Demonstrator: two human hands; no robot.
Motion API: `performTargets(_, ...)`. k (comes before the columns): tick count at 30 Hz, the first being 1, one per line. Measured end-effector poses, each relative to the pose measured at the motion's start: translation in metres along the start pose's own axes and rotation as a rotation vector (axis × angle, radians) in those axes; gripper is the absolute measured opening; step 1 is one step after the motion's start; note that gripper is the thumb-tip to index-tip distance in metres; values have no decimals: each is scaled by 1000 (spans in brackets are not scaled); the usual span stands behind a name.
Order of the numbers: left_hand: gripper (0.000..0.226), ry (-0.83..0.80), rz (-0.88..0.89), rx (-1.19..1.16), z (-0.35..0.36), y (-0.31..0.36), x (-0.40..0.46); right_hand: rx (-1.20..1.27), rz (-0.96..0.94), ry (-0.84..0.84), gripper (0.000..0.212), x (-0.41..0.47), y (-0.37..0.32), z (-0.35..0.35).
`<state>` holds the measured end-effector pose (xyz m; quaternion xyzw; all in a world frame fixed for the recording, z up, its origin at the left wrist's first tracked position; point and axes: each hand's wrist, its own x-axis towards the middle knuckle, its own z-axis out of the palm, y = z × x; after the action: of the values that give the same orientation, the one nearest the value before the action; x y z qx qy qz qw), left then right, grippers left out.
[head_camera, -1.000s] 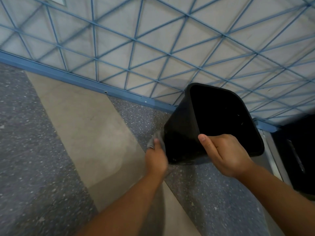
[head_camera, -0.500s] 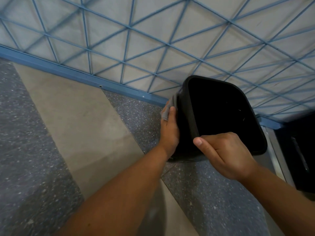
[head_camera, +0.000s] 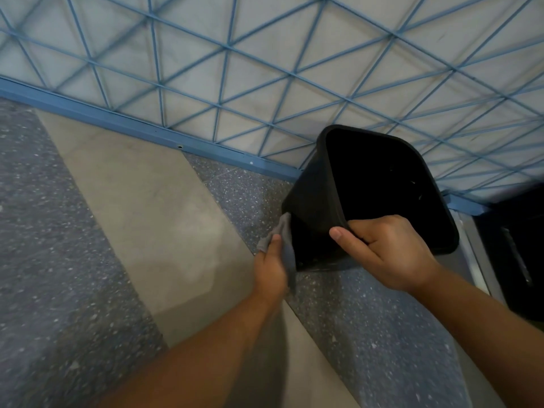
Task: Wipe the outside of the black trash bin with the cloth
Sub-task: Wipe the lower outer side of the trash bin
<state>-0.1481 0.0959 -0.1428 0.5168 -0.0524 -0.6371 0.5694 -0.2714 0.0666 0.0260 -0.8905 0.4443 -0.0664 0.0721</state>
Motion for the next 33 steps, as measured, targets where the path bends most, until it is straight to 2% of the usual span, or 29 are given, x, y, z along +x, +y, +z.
performTargets(2, 45, 28, 103, -34, 0, 13, -6, -6, 6, -5, 55, 0, 2, 1)
performTargets(4, 59, -38, 197, 14, 16, 32, -7, -14, 5, -9, 55, 0, 2, 1)
performTargets(8, 75, -355, 361, 40, 64, 42, -9, 2, -3, 0, 47, 2, 1, 0)
performTargets(11, 68, -354, 356, 85, 66, 28, 15, 20, -45, -5, 44, 3, 2, 0)
performTargets(12, 75, -373, 317, 101, 66, 27, 25, 23, -52, -8, 44, 2, 2, 0)
performTargets(14, 107, -400, 156, 93, 67, 29, 53, 12, -62, -9, 47, 1, 2, 0)
performTargets(15, 114, -407, 88, 56, 69, 25, 69, 5, -63, -9, 49, 1, 3, -1)
performTargets(17, 107, -408, 18, -19, 70, 8, 110, 11, -59, -8, 52, 2, 4, -1)
performTargets(22, 101, -367, -59, 67, 42, -13, 119, 20, -42, -18, 56, 4, 5, 1)
performTargets(25, 131, -339, -159, 94, 26, -32, 115, 32, -26, -15, 56, 5, 4, 1)
performTargets(26, 134, -304, -163, 78, 22, -46, 116, 34, -19, -16, 56, 5, 3, 1)
performTargets(29, 121, -223, -76, 10, 19, -86, 98, 32, -4, -16, 57, 5, 2, 0)
performTargets(33, 91, -188, 58, -54, 29, -55, 31, 40, 20, -5, 57, 4, 1, 0)
